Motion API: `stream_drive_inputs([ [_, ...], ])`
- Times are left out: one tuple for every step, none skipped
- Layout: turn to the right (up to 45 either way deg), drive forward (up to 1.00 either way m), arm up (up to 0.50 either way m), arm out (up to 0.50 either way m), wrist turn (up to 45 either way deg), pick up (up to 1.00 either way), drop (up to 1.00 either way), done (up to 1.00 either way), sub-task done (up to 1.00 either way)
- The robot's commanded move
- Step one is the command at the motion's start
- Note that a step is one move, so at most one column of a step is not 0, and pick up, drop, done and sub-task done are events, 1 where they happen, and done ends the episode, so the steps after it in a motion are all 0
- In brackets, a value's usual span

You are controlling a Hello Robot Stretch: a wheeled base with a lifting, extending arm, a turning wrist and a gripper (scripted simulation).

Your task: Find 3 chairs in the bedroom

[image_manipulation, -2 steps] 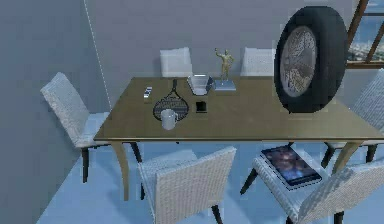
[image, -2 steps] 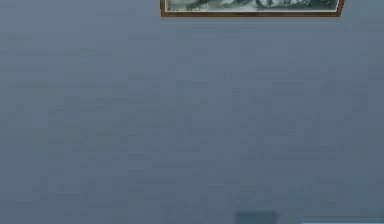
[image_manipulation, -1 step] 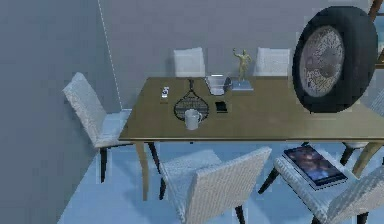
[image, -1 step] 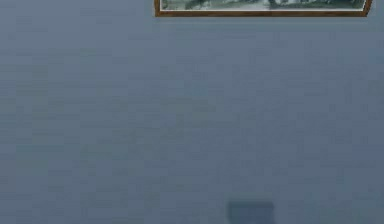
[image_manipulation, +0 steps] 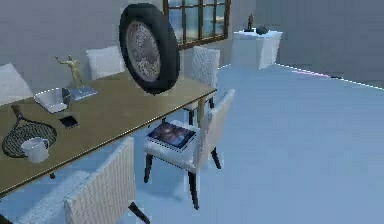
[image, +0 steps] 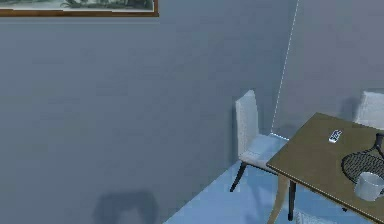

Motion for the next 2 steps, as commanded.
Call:
stream_drive_inputs([
  [0.0, 0.45, 0.0, 0.0, 0.0, 0.0, 0.0, 0.0, 0.0],
  [33.0, 0.0, 0.0, 0.0, 0.0, 0.0, 0.0, 0.0, 0.0],
])
